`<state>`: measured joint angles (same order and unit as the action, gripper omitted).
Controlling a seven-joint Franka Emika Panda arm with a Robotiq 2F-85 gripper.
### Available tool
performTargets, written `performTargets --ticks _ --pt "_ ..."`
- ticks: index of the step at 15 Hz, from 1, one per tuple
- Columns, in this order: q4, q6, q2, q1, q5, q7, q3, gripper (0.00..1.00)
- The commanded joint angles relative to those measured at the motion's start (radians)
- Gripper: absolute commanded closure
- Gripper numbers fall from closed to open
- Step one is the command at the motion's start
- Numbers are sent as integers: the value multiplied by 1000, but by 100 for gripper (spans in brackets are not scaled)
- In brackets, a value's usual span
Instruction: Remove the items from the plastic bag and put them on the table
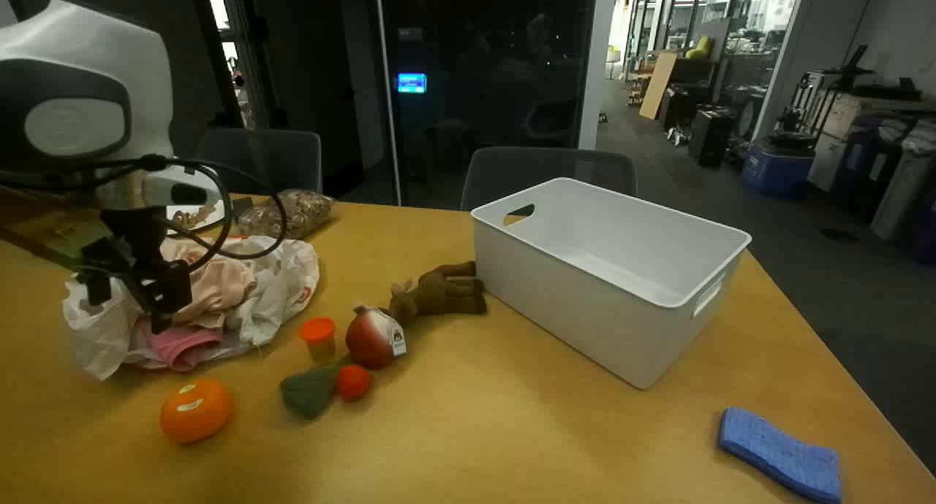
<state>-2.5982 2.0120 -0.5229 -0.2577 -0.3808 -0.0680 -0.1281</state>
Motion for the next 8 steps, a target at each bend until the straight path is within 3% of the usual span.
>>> performTargets --ticks 1,8 --pt "3 -4 -1 12 -5 5 -11 0" --pt "95 95 102 -6 51 55 -69 0"
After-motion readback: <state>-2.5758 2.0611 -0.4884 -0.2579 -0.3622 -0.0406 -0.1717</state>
